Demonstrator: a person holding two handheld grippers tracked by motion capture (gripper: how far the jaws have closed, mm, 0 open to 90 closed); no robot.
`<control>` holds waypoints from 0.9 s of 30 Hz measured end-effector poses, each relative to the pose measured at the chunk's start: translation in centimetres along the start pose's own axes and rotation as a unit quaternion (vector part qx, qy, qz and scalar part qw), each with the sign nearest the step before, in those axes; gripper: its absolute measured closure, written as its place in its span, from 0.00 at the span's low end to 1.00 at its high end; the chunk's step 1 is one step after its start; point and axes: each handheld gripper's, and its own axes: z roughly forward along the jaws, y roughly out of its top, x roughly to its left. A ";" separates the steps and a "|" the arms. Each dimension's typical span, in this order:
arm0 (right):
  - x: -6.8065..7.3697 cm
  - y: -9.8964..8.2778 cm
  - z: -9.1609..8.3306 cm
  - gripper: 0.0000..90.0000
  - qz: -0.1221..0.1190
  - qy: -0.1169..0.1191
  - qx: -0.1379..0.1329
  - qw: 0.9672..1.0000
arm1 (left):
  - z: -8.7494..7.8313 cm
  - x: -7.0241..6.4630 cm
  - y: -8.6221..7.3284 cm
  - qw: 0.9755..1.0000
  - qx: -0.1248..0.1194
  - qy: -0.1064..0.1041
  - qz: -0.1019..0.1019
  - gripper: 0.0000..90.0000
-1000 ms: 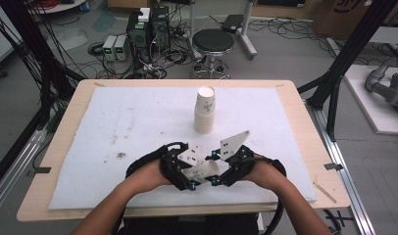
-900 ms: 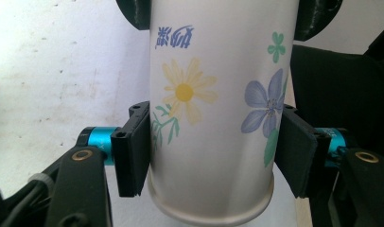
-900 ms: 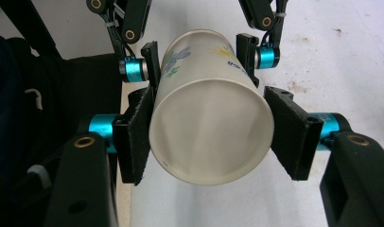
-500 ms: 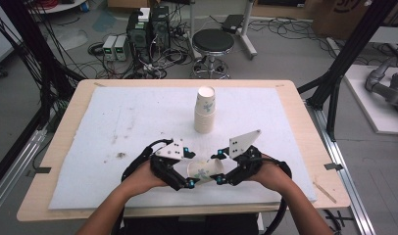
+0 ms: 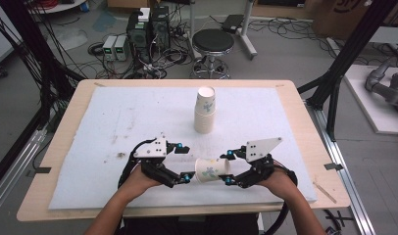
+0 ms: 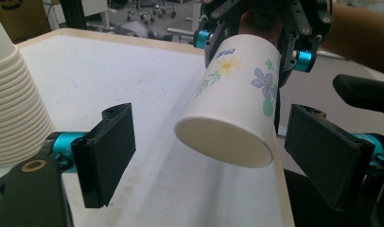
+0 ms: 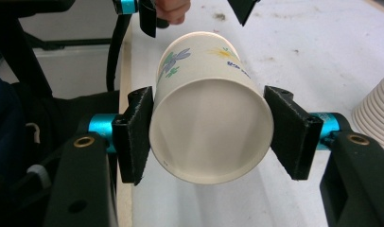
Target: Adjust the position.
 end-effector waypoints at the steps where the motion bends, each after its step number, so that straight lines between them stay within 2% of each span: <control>1: 0.0 -0.2 0.0 0.42 0.002 0.000 -0.004 1.000 | 0.0 0.0 -0.1 1.000 -0.003 -0.001 0.002 0.19; 3: 0.0 -0.5 0.0 0.42 0.005 0.001 -0.012 1.000 | 0.1 0.0 -0.1 1.000 -0.008 -0.006 0.003 0.19; 6: 0.0 -0.7 0.0 0.42 0.009 0.003 -0.013 1.000 | 0.2 0.0 -0.2 1.000 -0.018 -0.010 0.022 0.19; 8: 0.0 -0.7 -0.1 0.42 0.009 0.002 -0.015 1.000 | 0.3 0.0 -0.4 0.999 -0.031 -0.011 0.028 0.19; 9: -0.1 -0.7 -0.1 0.42 0.006 0.002 -0.016 1.000 | 0.4 0.0 -0.4 0.999 -0.031 -0.011 0.031 0.19; 13: 0.0 -0.7 -0.1 0.42 0.007 0.002 -0.019 1.000 | 1.0 -0.2 -0.8 0.999 -0.021 -0.024 0.018 0.19; 16: 0.0 -0.8 -0.1 0.42 0.007 0.003 -0.021 1.000 | 1.3 -0.3 -1.0 0.999 -0.018 -0.022 0.013 0.19; 27: 0.0 -0.7 -0.3 0.42 0.012 0.011 -0.035 0.999 | 2.3 -0.3 -1.3 0.999 -0.028 -0.036 0.014 0.19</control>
